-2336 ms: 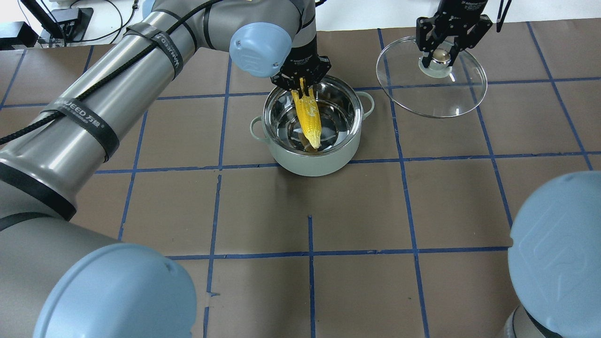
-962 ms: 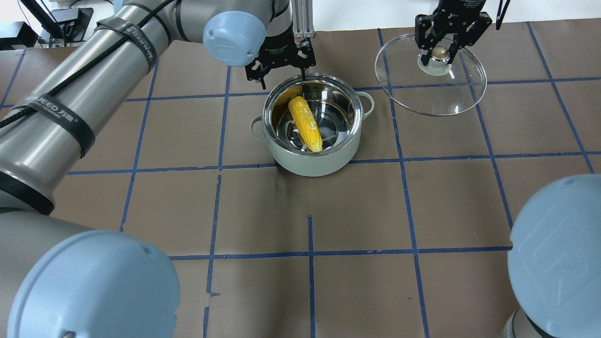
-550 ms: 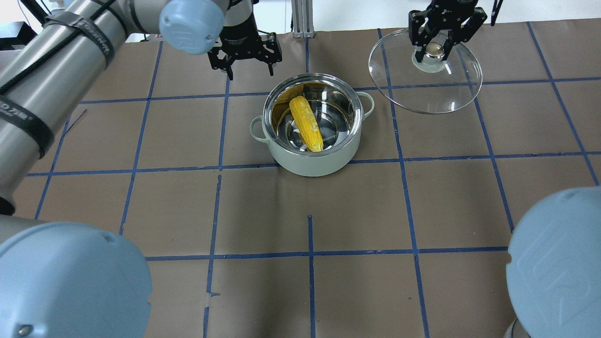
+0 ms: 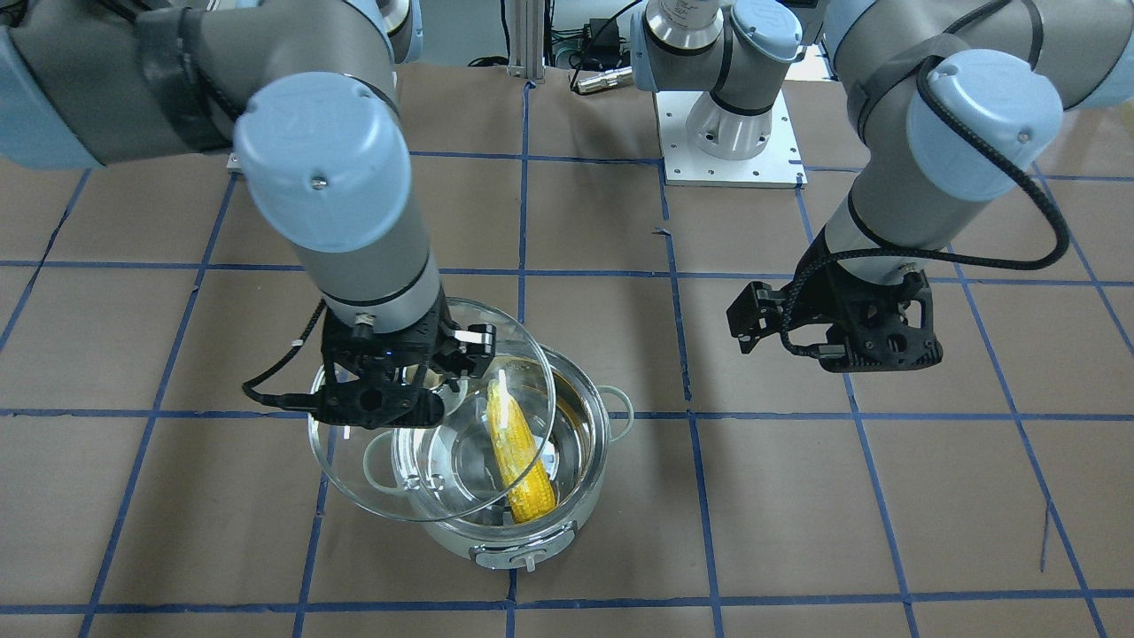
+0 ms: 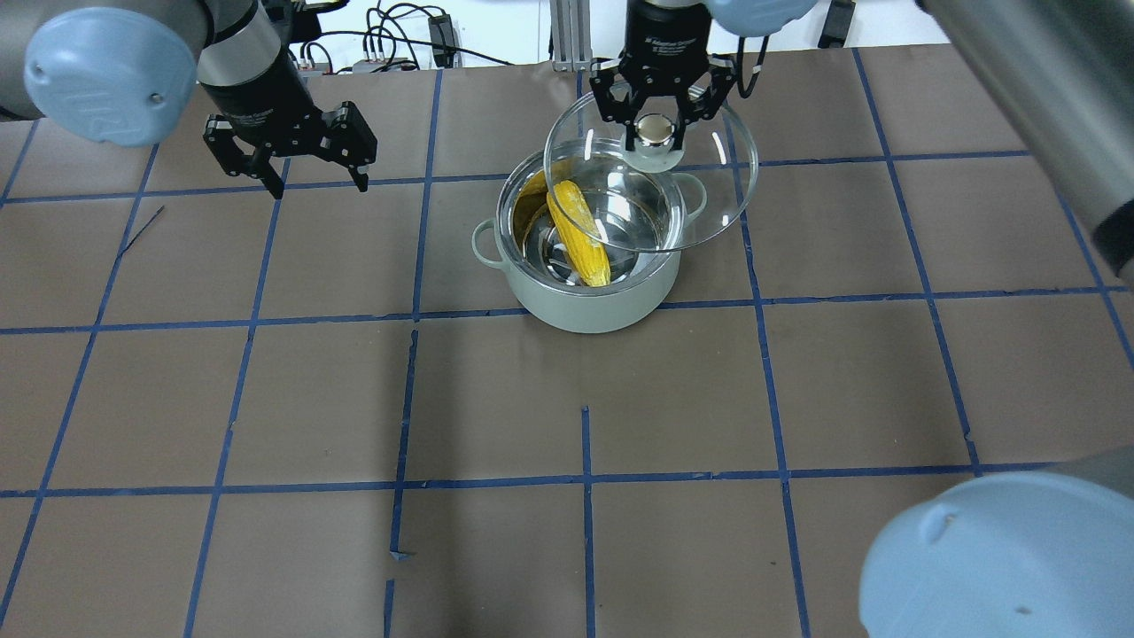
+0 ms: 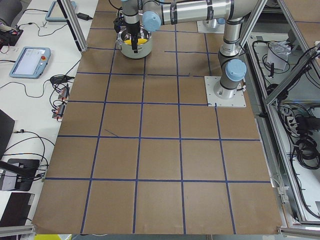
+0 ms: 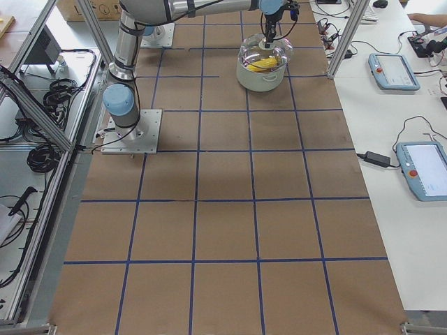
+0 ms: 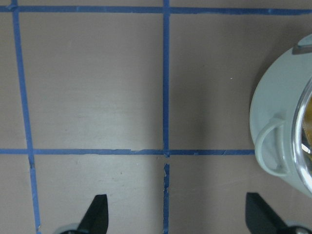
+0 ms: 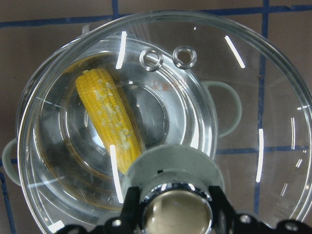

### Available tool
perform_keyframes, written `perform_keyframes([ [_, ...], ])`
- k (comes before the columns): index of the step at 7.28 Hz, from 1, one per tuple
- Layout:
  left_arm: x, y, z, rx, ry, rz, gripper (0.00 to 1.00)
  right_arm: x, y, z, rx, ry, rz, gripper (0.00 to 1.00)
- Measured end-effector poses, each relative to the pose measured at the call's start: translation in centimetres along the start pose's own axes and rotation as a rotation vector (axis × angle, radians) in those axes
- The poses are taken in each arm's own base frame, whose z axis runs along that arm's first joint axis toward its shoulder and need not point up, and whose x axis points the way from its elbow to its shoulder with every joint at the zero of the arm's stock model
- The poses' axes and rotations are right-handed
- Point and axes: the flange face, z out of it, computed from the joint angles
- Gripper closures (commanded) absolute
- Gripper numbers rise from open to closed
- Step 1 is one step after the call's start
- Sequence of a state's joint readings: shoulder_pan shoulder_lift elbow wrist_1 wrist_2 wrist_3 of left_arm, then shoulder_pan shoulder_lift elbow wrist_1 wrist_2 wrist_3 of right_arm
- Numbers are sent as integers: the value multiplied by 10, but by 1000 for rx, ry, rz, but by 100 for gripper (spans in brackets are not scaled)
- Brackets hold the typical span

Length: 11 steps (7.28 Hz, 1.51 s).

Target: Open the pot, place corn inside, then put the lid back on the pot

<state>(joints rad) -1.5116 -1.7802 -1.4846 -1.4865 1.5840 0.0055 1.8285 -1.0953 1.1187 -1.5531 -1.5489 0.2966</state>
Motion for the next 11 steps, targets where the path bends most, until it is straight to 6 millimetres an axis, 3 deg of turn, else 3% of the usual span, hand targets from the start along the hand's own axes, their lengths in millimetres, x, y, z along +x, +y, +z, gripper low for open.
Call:
perform_keyframes([
  [2,-5,13,-20,11,-18,4,0,-32,-4,28,35,40,-5,81],
  [5,-10,22,-43,38,-14,-3,0,-49,-10,67,11,47,-15,82],
  [11,-11,24,-30,12,-17,-3,0,-47,-10,73,-13,2,-6,81],
])
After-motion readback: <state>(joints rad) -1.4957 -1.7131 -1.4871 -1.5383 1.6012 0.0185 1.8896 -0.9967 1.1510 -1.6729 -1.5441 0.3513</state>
